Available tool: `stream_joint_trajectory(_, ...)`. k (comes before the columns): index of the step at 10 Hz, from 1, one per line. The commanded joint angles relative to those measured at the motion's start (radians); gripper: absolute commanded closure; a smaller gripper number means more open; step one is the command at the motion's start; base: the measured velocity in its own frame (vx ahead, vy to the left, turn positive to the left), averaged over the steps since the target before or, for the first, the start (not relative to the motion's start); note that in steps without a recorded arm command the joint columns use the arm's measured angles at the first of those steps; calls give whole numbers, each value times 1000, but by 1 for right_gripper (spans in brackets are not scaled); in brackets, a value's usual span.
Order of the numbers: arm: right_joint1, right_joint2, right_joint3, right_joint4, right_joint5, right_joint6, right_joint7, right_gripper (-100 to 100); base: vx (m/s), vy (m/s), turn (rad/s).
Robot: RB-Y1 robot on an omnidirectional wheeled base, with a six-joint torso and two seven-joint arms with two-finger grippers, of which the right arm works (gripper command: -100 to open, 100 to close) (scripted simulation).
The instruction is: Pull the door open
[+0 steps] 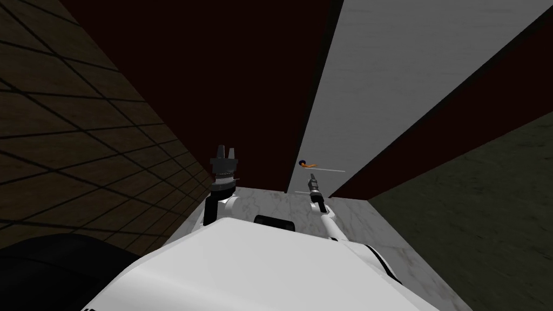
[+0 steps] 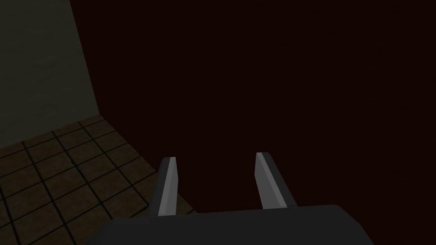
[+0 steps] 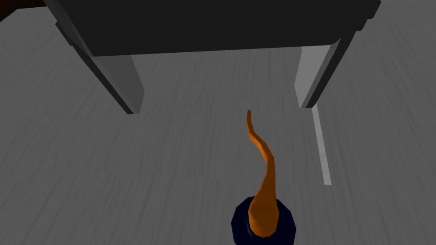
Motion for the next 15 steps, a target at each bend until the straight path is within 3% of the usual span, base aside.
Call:
stream_joint_trajectory(1, -17, -1, -2, 37, 1, -7, -3, -100, 31, -55, 94)
stream_joint_trajectory(3, -48, -7, -5, 104, 5, -14, -11, -100, 57, -96, 143)
stream_joint_trajectory(9, -81, -11, -8, 174, 8, -22, -17, -100, 19, -61, 54)
stream_joint_trajectory(13, -37, -87, -29, 198, -9, -65, -75, -100, 181, 68, 142)
stream_joint_trajectory(15, -37, -87, -29, 204, -9, -65, -75, -100, 92, 11, 37)
